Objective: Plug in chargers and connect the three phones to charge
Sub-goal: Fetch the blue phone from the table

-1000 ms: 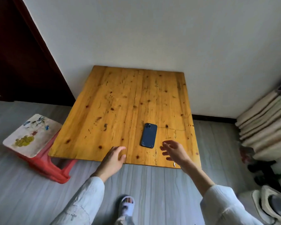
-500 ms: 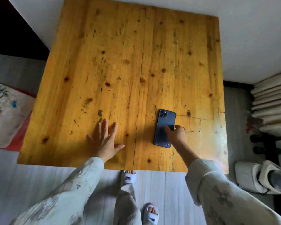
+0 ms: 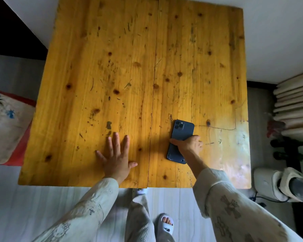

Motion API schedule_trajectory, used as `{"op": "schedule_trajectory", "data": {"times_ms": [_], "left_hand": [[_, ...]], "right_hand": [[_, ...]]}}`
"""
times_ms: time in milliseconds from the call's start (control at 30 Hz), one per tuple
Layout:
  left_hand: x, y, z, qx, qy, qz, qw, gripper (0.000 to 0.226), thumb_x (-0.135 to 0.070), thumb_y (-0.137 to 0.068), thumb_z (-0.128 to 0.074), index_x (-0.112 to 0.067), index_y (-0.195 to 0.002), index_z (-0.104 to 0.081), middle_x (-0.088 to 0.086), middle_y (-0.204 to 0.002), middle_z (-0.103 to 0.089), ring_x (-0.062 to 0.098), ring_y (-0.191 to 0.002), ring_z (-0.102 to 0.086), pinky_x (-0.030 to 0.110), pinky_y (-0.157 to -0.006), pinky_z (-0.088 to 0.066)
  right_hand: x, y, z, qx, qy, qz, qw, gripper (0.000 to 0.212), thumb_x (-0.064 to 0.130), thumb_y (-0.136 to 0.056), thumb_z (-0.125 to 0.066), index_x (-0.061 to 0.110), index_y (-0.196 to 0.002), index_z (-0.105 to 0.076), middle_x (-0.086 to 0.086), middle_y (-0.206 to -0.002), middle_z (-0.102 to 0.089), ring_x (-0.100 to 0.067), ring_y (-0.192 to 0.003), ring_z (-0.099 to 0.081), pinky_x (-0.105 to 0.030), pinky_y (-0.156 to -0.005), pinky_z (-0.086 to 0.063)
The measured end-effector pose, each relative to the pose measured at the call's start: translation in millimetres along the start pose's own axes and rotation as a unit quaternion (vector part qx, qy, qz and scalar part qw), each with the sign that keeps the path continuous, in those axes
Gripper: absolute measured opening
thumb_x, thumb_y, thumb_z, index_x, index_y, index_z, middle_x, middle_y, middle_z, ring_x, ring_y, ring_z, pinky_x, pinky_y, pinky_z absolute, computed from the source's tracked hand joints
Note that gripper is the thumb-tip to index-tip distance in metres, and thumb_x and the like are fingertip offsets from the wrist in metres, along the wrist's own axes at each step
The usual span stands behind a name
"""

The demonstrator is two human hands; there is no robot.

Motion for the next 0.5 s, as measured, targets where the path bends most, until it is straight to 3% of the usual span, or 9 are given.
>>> {"op": "schedule_trajectory", "data": {"times_ms": [133,300,400,500], "left_hand": [[3,-3,-1,0.001,0.007,-0.004,1.0,0.105,-0.058,-0.077,-0.054,-0.035,-0.129,0.034,0.002,-0.141,0.042,0.028,-0.129,0.037,0.071,-0.103,0.004],[4,-3,0,0.011,0.023,-0.01,1.0,0.104,-0.056,-0.076,-0.057,-0.037,-0.132,0.029,0.001,-0.145,0.039,0.028,-0.133,0.034,0.07,-0.103,0.006],[6,-3,10,0.018,0.074,-0.006,0.997,0.091,-0.04,-0.082,-0.06,-0.035,-0.142,0.007,0.001,-0.152,0.026,0.028,-0.14,0.023,0.067,-0.108,0.002],[2,1,25,0.023,0.183,0.026,0.982,0.067,-0.028,-0.087,-0.056,-0.02,-0.143,-0.021,0.007,-0.157,-0.004,0.029,-0.144,-0.002,0.054,-0.115,-0.017]], "right_hand": [[-11,-3,4,0.041,-0.078,0.035,0.995,0.042,0.024,-0.072,-0.075,0.004,-0.105,-0.059,-0.016,-0.111,-0.064,-0.031,-0.096,-0.059,-0.044,-0.086,-0.051],[-33,11,10,0.08,-0.219,0.0,0.972,0.035,0.011,-0.079,-0.068,0.008,-0.112,-0.058,-0.014,-0.099,-0.063,-0.032,-0.094,-0.062,-0.047,-0.086,-0.053],[-51,29,22,0.104,-0.268,0.007,0.958,0.024,0.006,-0.083,-0.063,0.009,-0.106,-0.057,-0.016,-0.102,-0.063,-0.032,-0.091,-0.06,-0.047,-0.084,-0.053],[-75,49,46,0.145,-0.341,0.011,0.929,0.019,0.003,-0.085,-0.06,0.008,-0.103,-0.057,-0.016,-0.099,-0.063,-0.03,-0.089,-0.06,-0.044,-0.079,-0.052]]}}
Point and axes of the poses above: each hand's wrist, its own y-axis away from the middle knuckle, its own z-axis out of the back of the hand, x = y × z, the point moved 6 cm from there along -y, towards the middle knuckle
